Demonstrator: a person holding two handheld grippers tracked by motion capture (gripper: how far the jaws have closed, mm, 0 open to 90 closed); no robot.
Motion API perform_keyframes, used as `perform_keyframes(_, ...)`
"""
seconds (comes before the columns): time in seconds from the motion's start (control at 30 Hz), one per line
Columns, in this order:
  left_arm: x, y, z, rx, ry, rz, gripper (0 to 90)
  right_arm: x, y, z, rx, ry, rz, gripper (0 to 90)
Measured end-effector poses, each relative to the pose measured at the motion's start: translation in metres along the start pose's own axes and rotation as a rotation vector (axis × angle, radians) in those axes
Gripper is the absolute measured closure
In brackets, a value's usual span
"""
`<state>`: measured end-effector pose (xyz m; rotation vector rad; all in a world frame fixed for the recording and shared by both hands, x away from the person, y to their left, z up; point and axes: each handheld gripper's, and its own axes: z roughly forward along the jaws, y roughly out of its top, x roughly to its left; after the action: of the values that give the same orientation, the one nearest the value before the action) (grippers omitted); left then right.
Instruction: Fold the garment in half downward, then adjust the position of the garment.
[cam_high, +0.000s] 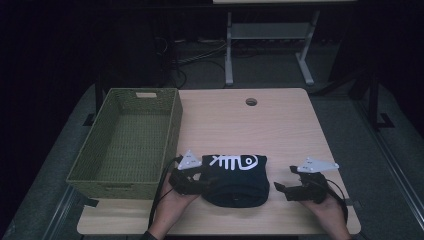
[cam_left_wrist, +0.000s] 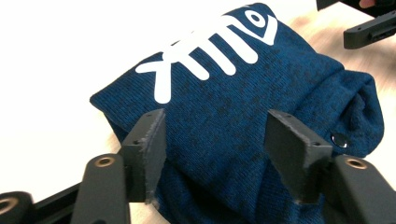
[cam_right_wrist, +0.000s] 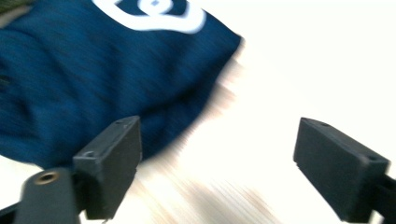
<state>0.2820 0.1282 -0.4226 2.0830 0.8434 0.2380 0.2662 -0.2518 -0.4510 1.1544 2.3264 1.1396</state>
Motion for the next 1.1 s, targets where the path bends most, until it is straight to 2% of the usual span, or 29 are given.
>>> perform_keyframes(0.07,0.001,0.001,0.000,0.005,0.007,-0.001,33.8,-0.006,-0.006,-0.001,0.009,-0.051,0.021,12.1)
perform_keyframes(0.13,0.002,0.001,0.001,0.007,0.016,-0.008,30.7,-0.012,-0.013,-0.001,0.025,-0.070,0.046,8.7)
perform_keyframes(0.27,0.003,0.003,0.001,0.002,0.034,-0.015,27.7,-0.019,-0.022,0.001,0.045,-0.092,0.061,2.3)
perform_keyframes(0.43,0.007,0.004,0.004,0.002,0.043,-0.031,20.8,-0.024,-0.029,0.002,0.064,-0.123,0.063,2.1)
perform_keyframes(0.6,0.009,0.004,0.008,-0.009,0.050,-0.042,16.3,-0.026,-0.030,0.006,0.078,-0.134,0.058,2.1)
perform_keyframes(0.77,0.012,0.004,0.015,0.018,0.041,-0.046,15.2,-0.027,-0.032,0.009,0.089,-0.139,0.060,1.2)
perform_keyframes(0.97,0.015,0.003,0.020,0.024,0.042,-0.048,14.5,-0.027,-0.032,0.009,0.090,-0.139,0.063,1.2)
perform_keyframes(1.1,0.019,0.000,0.025,0.026,0.038,-0.069,13.9,-0.027,-0.032,0.009,0.090,-0.139,0.063,1.2)
